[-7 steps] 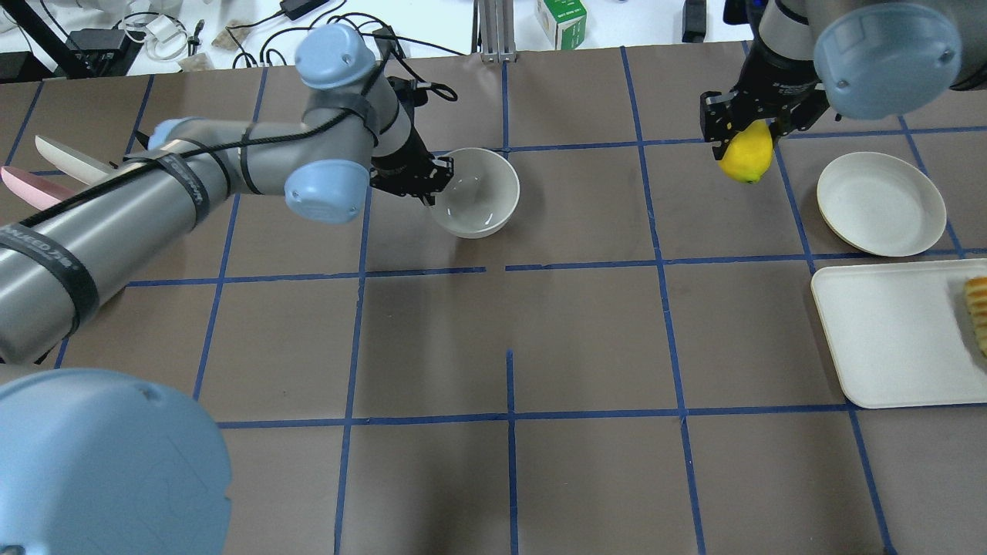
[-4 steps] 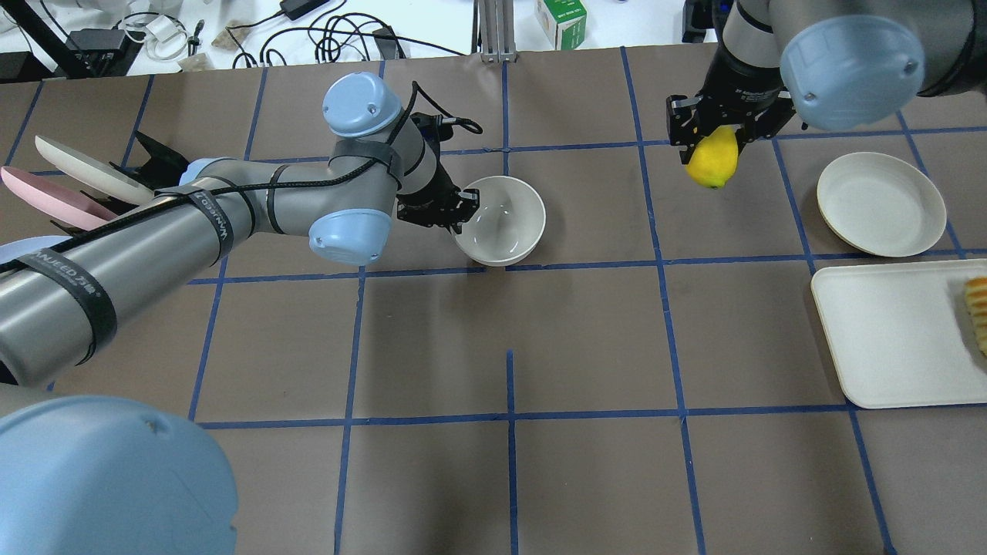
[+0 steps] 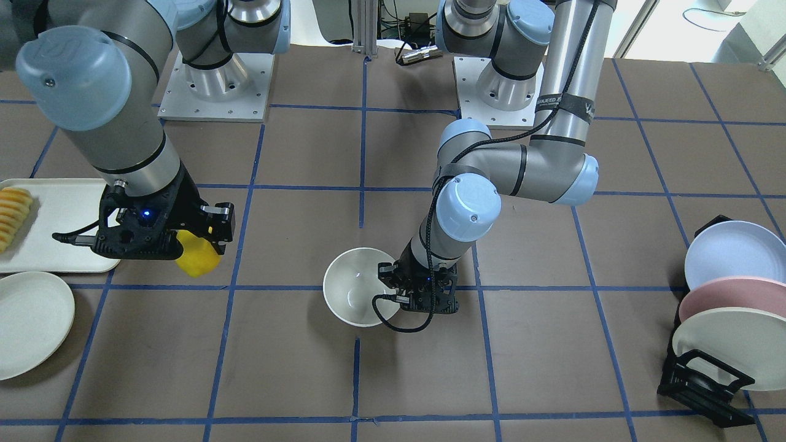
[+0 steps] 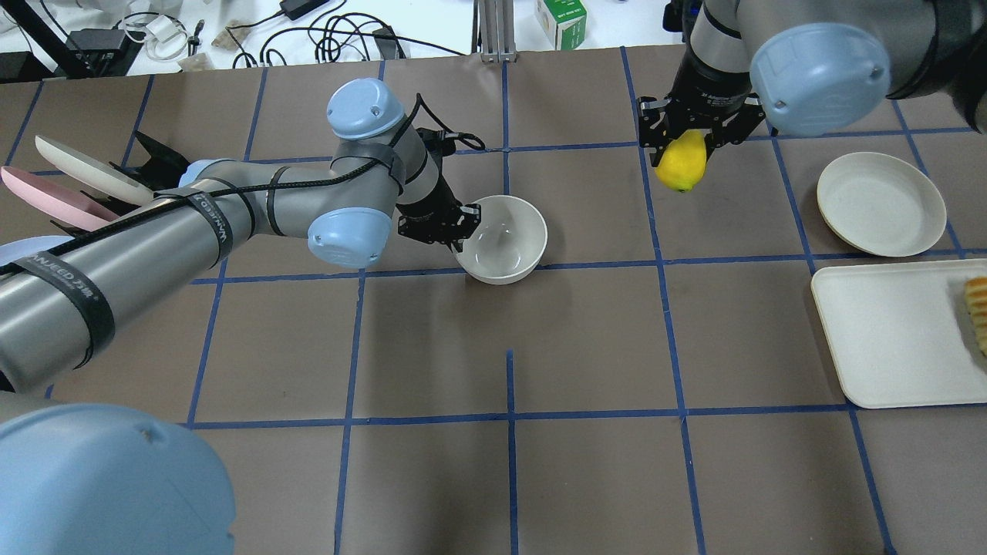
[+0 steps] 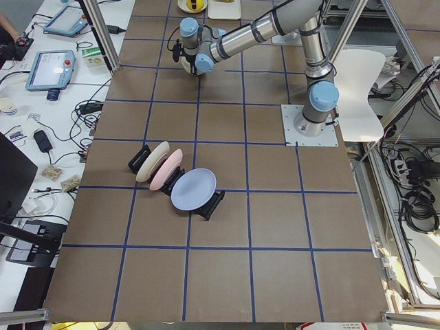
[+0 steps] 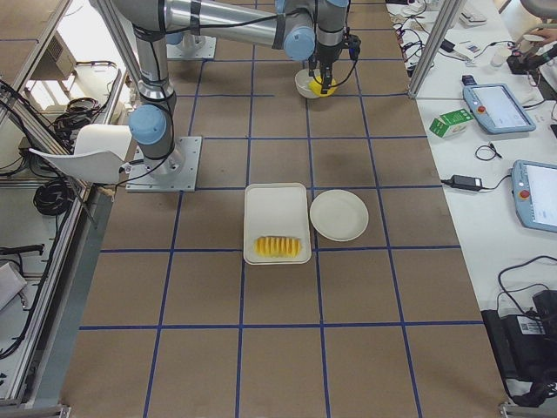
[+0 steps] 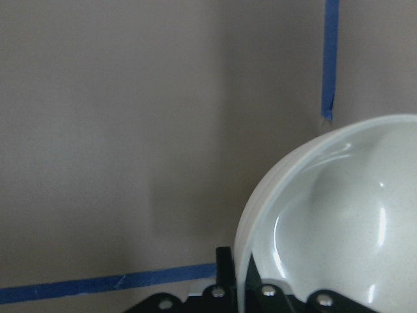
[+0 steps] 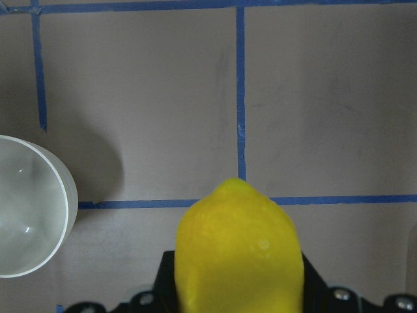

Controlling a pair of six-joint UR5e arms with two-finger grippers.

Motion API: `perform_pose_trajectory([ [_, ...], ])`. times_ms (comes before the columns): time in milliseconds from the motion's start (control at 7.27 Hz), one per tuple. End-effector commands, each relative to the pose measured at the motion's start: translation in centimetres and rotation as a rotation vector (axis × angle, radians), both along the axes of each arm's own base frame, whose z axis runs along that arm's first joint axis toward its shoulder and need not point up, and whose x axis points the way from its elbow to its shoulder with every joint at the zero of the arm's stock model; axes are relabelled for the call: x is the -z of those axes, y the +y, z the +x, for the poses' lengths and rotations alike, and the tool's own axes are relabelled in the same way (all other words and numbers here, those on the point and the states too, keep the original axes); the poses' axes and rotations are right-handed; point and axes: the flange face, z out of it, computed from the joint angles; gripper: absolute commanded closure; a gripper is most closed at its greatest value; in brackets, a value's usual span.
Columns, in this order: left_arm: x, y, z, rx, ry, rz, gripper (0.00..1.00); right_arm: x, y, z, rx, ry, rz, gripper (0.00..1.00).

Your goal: Place bowl and put lemon in it

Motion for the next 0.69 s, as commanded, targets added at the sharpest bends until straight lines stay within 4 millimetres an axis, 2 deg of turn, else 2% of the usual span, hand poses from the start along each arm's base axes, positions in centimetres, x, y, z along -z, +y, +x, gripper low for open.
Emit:
perform_pose_trajectory([
  [0,0.5,0.0,0.0,-0.006,-0.008,0.012,0.0,0.4,-0.2,0.4,0.001,-0.034,0.007,1.0],
  [138,-0.7,-0.5,0.3,-0.012,-0.007,-0.004,0.0,0.5,-0.2,0.5,0.0,-0.034,0.009,1.0],
  [275,-3.2,-1.4,1.1,-0.026,-0.007,-0.013,0.0,0.7,-0.3,0.6,-0.002,-0.034,0.01,1.0],
  [412,-7.0,-3.4,4.0,-0.064,-0.015,0.001,0.0,1.1,-0.6,1.2,0.004,-0.035,0.002,1.0],
  [550,-11.8,-3.2,5.8,-0.06,-0.024,0.058,0.0,1.7,-0.7,2.9,0.004,-0.035,-0.008,1.0],
])
